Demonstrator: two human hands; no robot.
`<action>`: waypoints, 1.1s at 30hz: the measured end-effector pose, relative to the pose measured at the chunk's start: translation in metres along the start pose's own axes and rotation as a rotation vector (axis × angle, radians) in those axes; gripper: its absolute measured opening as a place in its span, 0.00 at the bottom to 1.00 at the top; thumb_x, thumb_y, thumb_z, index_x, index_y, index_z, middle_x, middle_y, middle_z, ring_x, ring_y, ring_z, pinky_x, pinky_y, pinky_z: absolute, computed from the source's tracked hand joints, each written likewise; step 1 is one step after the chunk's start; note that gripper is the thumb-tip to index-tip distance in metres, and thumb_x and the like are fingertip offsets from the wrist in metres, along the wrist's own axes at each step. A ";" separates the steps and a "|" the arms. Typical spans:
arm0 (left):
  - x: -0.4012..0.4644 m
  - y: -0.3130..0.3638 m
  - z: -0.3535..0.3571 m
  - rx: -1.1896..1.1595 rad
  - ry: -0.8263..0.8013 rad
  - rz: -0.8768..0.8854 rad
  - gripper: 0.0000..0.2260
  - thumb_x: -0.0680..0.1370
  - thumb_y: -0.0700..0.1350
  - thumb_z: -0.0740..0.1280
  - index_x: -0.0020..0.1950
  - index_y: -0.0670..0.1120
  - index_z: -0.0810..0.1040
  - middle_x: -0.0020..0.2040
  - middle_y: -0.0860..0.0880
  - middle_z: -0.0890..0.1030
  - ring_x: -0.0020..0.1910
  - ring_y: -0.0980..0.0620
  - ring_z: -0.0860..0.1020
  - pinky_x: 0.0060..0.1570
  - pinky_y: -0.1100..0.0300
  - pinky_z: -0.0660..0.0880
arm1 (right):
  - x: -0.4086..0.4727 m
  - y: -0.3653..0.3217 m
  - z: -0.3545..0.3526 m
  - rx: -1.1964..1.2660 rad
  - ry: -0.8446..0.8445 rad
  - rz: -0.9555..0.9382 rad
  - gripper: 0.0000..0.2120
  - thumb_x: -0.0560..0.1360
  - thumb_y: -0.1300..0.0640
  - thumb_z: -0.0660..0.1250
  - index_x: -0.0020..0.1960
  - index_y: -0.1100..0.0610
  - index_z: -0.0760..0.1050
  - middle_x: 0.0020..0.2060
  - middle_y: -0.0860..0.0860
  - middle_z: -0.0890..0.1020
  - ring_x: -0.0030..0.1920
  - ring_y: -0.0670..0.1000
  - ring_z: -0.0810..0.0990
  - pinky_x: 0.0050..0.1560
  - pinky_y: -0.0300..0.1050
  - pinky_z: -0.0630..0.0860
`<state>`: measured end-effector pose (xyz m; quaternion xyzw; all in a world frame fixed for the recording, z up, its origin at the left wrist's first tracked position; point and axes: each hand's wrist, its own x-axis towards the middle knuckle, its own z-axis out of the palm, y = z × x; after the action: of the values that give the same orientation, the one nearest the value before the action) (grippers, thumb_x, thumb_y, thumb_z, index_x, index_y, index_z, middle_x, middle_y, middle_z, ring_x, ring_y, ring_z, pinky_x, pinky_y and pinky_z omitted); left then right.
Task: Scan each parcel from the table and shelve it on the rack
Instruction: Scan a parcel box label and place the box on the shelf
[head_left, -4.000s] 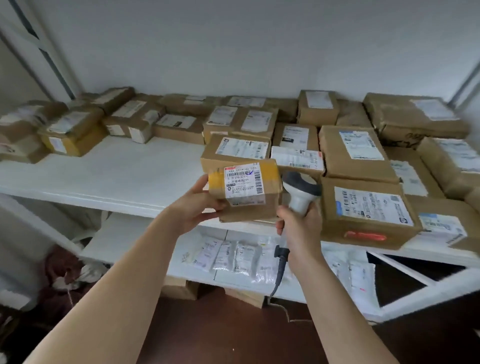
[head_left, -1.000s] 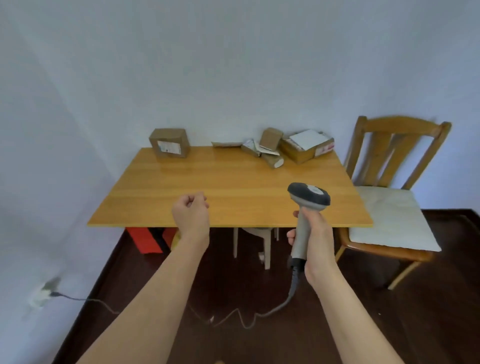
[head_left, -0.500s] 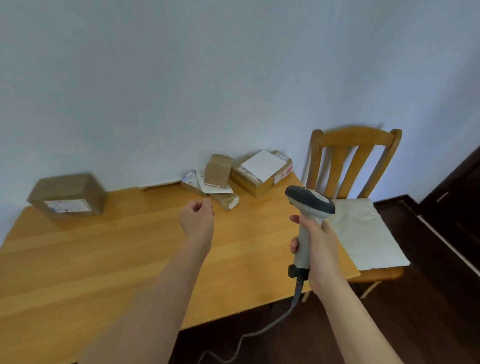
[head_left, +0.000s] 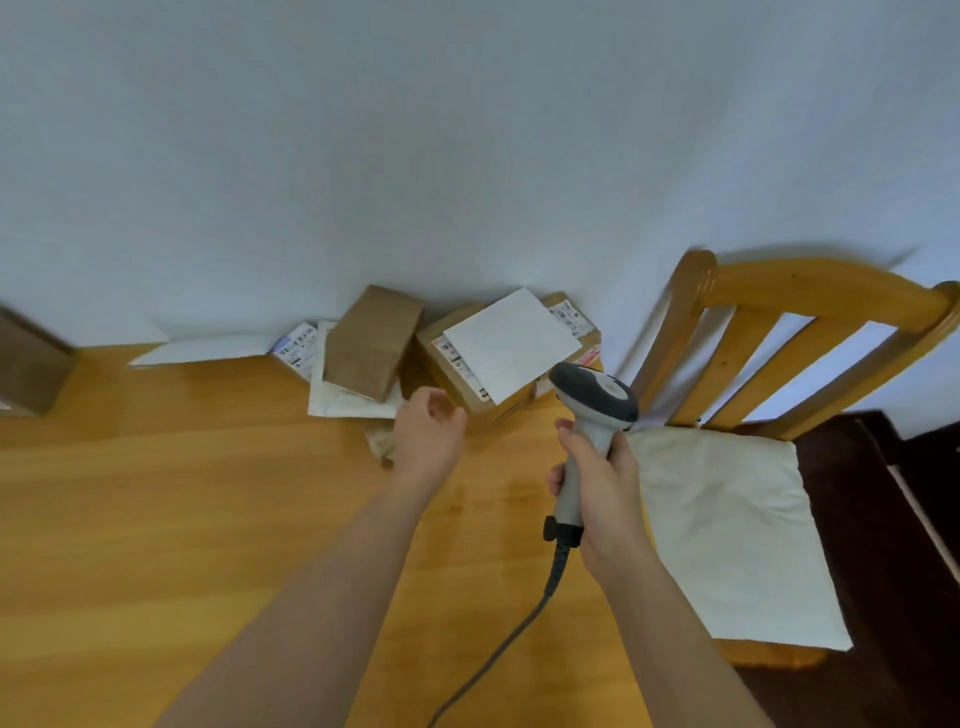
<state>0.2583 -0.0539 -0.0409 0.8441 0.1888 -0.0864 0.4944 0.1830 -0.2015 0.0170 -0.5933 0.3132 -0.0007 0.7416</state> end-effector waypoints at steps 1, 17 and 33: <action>0.011 0.000 0.012 0.079 0.003 0.054 0.19 0.78 0.49 0.68 0.68 0.49 0.72 0.66 0.49 0.72 0.61 0.52 0.71 0.60 0.57 0.70 | 0.016 0.001 -0.001 0.001 0.002 0.018 0.06 0.78 0.59 0.67 0.54 0.51 0.76 0.38 0.45 0.80 0.28 0.47 0.73 0.34 0.46 0.72; 0.068 -0.028 0.064 0.896 -0.140 0.316 0.33 0.82 0.48 0.62 0.80 0.57 0.45 0.80 0.42 0.43 0.78 0.41 0.40 0.76 0.46 0.50 | 0.085 0.023 0.003 -0.100 -0.044 0.089 0.07 0.78 0.61 0.67 0.54 0.51 0.76 0.40 0.47 0.80 0.29 0.49 0.73 0.35 0.47 0.72; -0.036 -0.127 -0.057 0.979 -0.137 0.194 0.31 0.79 0.67 0.50 0.80 0.56 0.52 0.80 0.39 0.48 0.79 0.38 0.45 0.76 0.48 0.46 | -0.025 0.051 0.056 -0.117 -0.154 0.088 0.07 0.78 0.61 0.67 0.55 0.53 0.77 0.42 0.50 0.78 0.29 0.47 0.73 0.33 0.44 0.73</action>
<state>0.1721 0.0431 -0.1022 0.9831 0.0140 -0.1735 0.0574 0.1700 -0.1279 -0.0105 -0.6195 0.2806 0.0960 0.7268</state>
